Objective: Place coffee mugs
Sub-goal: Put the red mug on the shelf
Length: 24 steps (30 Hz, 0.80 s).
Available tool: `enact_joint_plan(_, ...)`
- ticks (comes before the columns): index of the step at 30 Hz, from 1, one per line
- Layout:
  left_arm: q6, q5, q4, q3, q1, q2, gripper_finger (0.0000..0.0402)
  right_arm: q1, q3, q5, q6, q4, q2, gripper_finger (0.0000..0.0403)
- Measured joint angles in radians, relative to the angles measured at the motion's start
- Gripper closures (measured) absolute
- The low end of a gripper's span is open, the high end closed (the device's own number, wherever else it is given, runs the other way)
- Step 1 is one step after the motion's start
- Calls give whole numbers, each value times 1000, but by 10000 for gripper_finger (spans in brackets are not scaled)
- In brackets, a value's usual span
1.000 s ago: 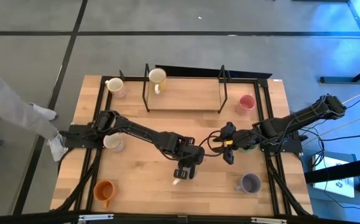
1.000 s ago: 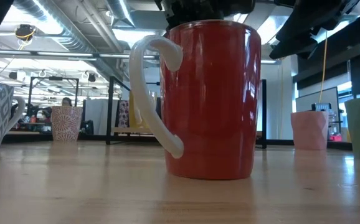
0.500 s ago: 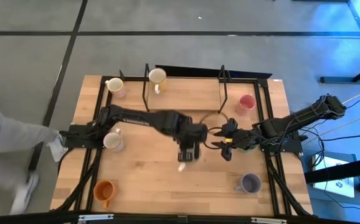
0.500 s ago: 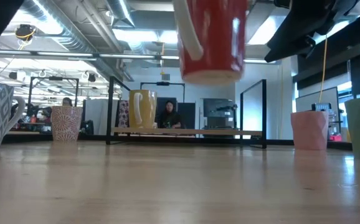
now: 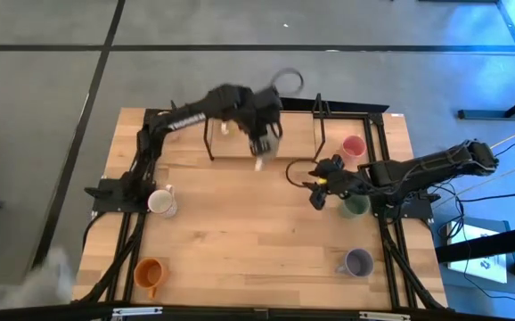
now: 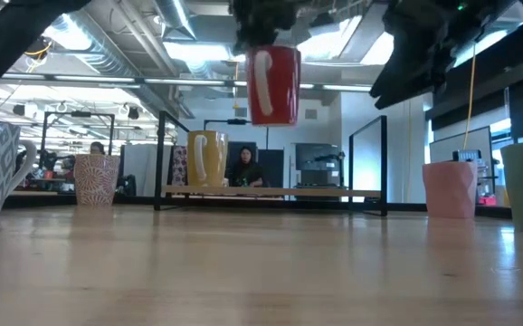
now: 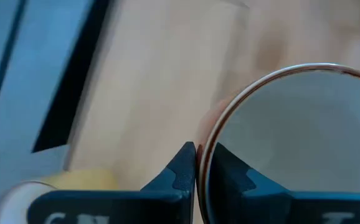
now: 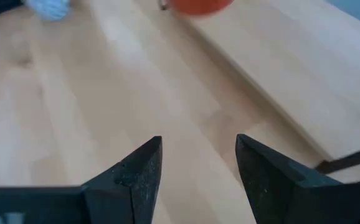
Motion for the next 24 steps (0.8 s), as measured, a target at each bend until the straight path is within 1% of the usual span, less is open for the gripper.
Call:
enact_joint_plan(4, 4, -5, 26, 0, 119, 2, 379, -45, 0, -1, -7, 2, 0, 210)
enact_joint_plan(7, 29, 15, 97, -15, 189, 9, 379, -60, -7, 0, -73, 32, 0, 210)
enact_joint_plan(9, 36, 22, 109, -38, 226, 12, 379, -73, -14, -1, -91, 43, 1, 210)
enact_joint_plan(11, 55, 27, 117, -84, 250, 12, 379, -88, -17, -5, -93, 58, 1, 210)
enact_joint_plan(13, 56, 35, 170, -123, 272, 22, 379, -100, -20, -8, -104, 56, 1, 210)
enact_joint_plan(15, 66, 44, 188, -168, 291, 23, 379, -111, -21, -8, -116, 59, 3, 210)
enact_joint_plan(18, 73, 34, 231, -229, 308, 26, 378, -131, -21, -13, -135, 69, 8, 210)
enact_joint_plan(24, 86, 14, 319, -280, 309, 25, 379, -151, -20, -26, -139, 90, 14, 210)
